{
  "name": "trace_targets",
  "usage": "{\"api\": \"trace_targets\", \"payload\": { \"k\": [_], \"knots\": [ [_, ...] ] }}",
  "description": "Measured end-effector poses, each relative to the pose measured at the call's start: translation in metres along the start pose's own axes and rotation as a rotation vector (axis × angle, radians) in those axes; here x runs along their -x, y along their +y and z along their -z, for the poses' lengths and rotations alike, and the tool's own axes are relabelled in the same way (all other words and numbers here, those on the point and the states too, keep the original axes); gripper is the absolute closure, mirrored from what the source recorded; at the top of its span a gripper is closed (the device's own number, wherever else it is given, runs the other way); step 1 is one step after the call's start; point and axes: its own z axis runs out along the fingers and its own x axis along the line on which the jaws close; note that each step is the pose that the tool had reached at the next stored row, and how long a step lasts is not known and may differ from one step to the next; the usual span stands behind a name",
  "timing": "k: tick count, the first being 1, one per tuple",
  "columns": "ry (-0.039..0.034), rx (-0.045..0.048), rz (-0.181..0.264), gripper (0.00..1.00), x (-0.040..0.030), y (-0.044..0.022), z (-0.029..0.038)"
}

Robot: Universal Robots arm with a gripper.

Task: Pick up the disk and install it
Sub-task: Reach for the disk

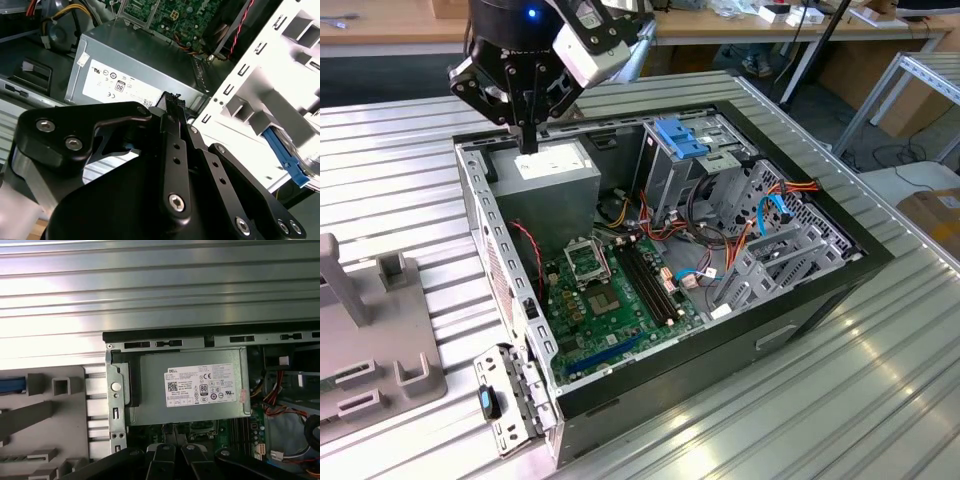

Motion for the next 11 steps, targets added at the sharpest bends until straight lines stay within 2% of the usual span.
{"api": "trace_targets", "payload": {
  "k": [11],
  "knots": [
    [0.0000,0.0000,0.000,0.89,-0.0106,-0.0008,0.0003]
  ]
}}
